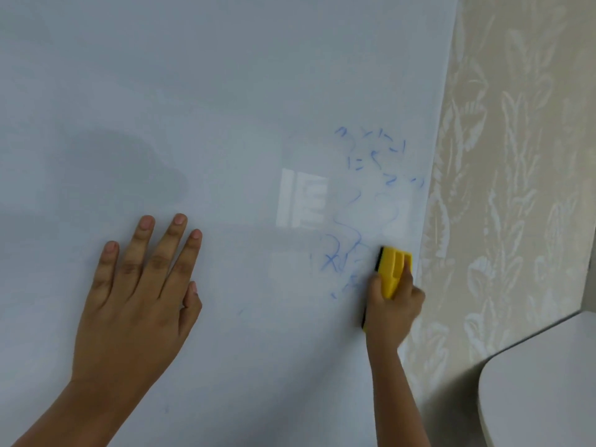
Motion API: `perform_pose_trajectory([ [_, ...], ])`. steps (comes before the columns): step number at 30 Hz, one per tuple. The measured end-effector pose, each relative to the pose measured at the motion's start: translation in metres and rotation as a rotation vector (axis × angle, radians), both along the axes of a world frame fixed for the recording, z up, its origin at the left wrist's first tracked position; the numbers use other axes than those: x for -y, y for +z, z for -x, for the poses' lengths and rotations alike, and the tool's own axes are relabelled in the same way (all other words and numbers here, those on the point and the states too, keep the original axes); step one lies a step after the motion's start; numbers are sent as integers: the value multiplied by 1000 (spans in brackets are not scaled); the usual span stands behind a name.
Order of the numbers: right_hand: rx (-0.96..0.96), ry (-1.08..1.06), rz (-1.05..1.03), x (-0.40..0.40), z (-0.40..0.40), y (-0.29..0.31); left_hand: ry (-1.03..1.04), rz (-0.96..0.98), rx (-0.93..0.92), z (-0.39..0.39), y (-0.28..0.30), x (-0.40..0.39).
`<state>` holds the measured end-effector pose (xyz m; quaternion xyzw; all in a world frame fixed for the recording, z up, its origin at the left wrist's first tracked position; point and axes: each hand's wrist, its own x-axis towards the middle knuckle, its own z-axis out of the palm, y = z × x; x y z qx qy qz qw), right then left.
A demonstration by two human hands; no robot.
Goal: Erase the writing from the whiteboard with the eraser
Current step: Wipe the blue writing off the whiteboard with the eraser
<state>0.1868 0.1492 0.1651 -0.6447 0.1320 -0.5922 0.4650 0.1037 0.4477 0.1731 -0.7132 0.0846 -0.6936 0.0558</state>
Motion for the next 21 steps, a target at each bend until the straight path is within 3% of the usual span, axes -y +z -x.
perform_pose_trajectory([
  [3, 64, -10, 158, -40, 6, 28, -1, 3, -2, 0, -1, 0],
  [7, 66, 47, 487, -72, 25, -30, -2, -2, -11, 0, 1, -2],
  [8, 57, 57, 479, -60, 25, -40, -1, -2, -12, 0, 0, -1],
  [10, 0, 58, 249, -28, 17, -29, 1, 8, 1, -1, 0, 0],
  [12, -36, 44, -3, -1, 5, 5, -1, 15, 9, -3, -1, 1],
  [14, -25, 19, -55, -1, 1, 45, 0, 15, 22, -4, -1, 0],
  [17, 91, -6, 185, -46, 9, 62, 6, 15, 27, -5, -2, 1],
  [21, 129, 1, 556, -70, 19, 17, 18, -4, 39, -7, -2, -1],
])
